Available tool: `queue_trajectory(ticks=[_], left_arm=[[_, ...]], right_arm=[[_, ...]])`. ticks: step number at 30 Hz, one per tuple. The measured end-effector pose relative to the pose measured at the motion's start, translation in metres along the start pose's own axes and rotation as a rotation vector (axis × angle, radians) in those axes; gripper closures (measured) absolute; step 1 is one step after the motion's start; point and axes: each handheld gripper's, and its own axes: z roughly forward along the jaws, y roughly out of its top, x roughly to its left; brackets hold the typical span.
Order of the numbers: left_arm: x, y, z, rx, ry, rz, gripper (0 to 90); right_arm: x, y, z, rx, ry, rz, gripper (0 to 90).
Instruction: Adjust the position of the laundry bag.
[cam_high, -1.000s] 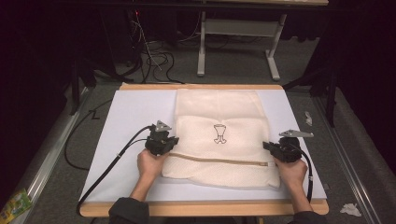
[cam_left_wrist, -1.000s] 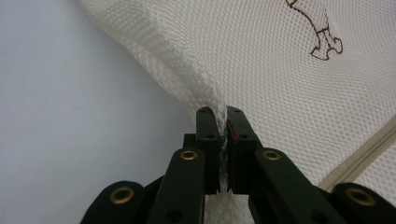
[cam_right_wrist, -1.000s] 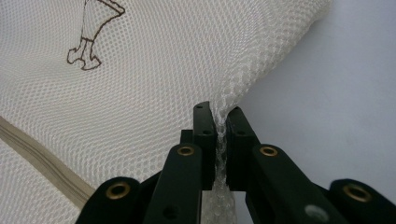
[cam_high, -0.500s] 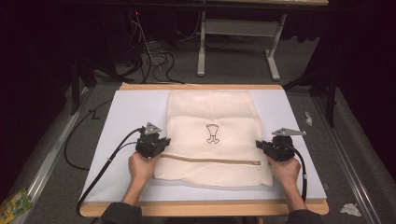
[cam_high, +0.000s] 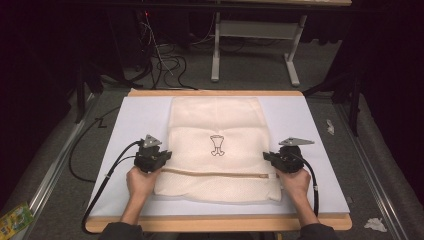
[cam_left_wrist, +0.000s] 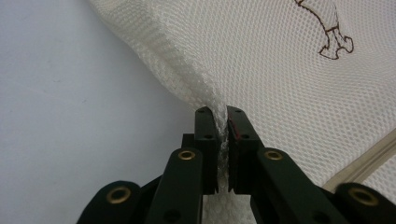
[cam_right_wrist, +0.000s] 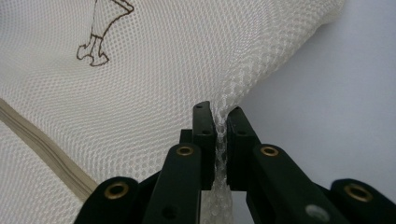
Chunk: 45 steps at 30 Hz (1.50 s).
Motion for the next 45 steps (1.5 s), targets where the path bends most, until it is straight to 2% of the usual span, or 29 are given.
queue_trajectory(ticks=[4,7,11,12,13,14,18,20,23,25,28,33,36,39,42,45], left_arm=[[0.002,-0.004,0.000,0.000,-0.008,-0.016,84.3],[0.004,-0.008,0.000,0.017,-0.009,-0.019,84.2],[0.002,-0.011,0.002,0.035,0.032,-0.002,83.7],[0.002,-0.013,0.005,0.044,0.031,-0.003,83.5],[0.003,-0.016,0.011,0.067,0.034,-0.002,83.1],[0.003,-0.017,0.012,0.068,0.035,-0.001,82.5],[0.004,-0.019,0.011,0.052,0.039,-0.010,75.5],[0.004,-0.022,0.012,0.048,0.053,0.004,67.6],[0.002,-0.027,0.014,0.029,0.073,-0.001,56.1],[0.003,-0.029,0.014,0.022,0.077,-0.010,51.9],[0.002,-0.031,0.011,0.004,0.084,-0.002,47.6],[-0.002,-0.032,0.006,-0.016,0.080,0.006,45.5],[-0.011,-0.033,0.003,-0.040,0.059,0.010,45.4],[-0.018,-0.034,0.002,-0.049,0.055,0.022,43.4],[-0.024,-0.033,0.001,-0.057,0.059,0.036,42.3],[-0.028,-0.030,-0.002,-0.062,0.073,0.043,41.3]], right_arm=[[0.003,0.001,0.002,0.003,-0.003,-0.005,86.0],[0.006,0.002,0.003,-0.001,-0.002,0.010,85.6],[0.009,0.002,0.003,0.000,-0.007,0.007,84.8],[0.010,0.000,0.008,0.018,-0.019,-0.007,84.3],[0.010,-0.001,0.011,0.027,-0.025,-0.006,84.0],[0.009,-0.002,0.012,0.026,-0.025,0.004,83.2],[0.010,-0.004,0.013,0.017,-0.034,0.012,78.3],[0.010,-0.004,0.011,0.025,-0.058,0.001,68.6],[0.007,-0.004,0.010,0.018,-0.072,0.012,56.7],[0.005,-0.006,0.008,0.005,-0.076,0.023,51.2],[0.002,-0.010,0.005,-0.021,-0.073,0.041,47.1],[0.001,-0.015,0.002,-0.026,-0.067,0.051,45.2],[0.001,-0.018,-0.003,-0.028,-0.062,0.052,44.6],[0.002,-0.021,-0.006,-0.028,-0.057,0.051,44.4],[0.004,-0.024,-0.007,-0.027,-0.055,0.052,44.2],[0.005,-0.028,-0.006,-0.036,-0.046,0.073,43.9]])
